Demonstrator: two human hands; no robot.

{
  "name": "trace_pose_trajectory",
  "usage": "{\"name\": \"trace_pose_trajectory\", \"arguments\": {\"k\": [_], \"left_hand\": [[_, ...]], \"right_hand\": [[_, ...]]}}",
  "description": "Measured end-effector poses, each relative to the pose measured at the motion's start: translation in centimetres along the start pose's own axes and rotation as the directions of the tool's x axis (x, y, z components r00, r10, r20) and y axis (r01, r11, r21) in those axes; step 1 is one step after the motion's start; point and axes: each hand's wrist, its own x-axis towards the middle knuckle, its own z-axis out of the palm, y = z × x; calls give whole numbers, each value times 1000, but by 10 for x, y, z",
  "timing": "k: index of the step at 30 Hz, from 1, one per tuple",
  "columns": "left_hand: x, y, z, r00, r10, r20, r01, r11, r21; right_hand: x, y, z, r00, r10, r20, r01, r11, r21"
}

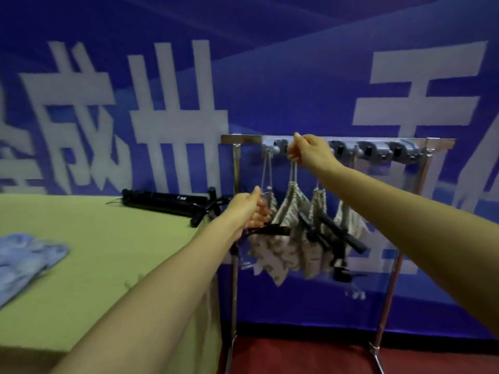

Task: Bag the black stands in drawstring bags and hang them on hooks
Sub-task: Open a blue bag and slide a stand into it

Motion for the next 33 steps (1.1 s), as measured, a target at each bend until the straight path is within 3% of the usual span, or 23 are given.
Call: {"name": "trace_pose_trajectory", "arguments": {"k": [4, 8, 10, 12, 14, 17, 24, 33], "left_hand": [[-45, -3, -82, 992, 27, -124, -20, 998, 55], [-86, -17, -177, 944, 48, -327, -15, 994, 104], [-103, -31, -223, 904, 90, -417, -1, 978, 210], [-120, -48, -266, 874, 140, -465, 80, 903, 422], [-131, -65, -295, 869, 158, -469, 155, 813, 561], [-145, -85, -328, 825, 179, -536, 252, 733, 632], [-144, -103, -350, 770, 181, -611, 321, 718, 618], [-136, -124, -360, 721, 181, -669, 426, 646, 634]], "right_hand": [[-42, -40, 79, 970, -23, 241, 23, 1000, 3], [-82, -66, 163, 860, 12, 510, 39, 995, -89], [-100, -73, 203, 789, 36, 614, 74, 986, -152], [-115, -75, 239, 739, 51, 672, 120, 971, -206], [-126, -70, 259, 718, 64, 693, 173, 948, -266], [-134, -64, 281, 716, 84, 693, 281, 874, -396], [-134, -44, 297, 674, 212, 708, 357, 745, -563], [-137, -28, 298, 679, 266, 685, 375, 676, -634]]}}
